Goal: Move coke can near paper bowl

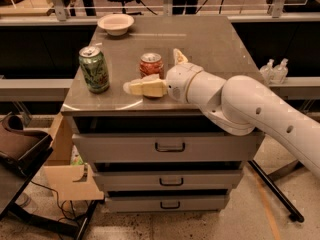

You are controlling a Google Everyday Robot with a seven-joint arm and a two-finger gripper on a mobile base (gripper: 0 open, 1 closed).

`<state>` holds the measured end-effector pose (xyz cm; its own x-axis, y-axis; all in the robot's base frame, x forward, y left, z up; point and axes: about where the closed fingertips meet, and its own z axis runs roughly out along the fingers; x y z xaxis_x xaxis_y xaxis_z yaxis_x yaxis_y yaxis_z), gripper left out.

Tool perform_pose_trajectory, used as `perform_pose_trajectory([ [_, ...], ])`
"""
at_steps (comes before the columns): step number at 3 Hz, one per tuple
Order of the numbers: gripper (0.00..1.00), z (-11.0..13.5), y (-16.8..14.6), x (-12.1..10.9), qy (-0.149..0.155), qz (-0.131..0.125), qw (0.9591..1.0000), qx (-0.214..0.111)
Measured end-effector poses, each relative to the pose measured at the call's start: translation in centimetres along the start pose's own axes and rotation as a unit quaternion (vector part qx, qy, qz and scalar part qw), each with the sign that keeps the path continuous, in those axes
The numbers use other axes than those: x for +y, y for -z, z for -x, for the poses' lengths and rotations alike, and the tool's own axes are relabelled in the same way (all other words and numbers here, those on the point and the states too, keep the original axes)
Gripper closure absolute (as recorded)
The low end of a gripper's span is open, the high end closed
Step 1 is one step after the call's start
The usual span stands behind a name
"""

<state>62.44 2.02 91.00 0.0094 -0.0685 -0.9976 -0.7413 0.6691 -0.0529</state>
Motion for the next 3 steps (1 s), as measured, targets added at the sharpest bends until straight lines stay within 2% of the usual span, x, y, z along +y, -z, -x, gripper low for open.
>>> perform_pose_trajectory([
  [1,0.18,-0.39,-0.36,0.06,0.006,0.002,1.0000,0.002],
  [3,0.64,-0.25,-0.58,0.40,0.007,0.005,1.0000,0.001],
])
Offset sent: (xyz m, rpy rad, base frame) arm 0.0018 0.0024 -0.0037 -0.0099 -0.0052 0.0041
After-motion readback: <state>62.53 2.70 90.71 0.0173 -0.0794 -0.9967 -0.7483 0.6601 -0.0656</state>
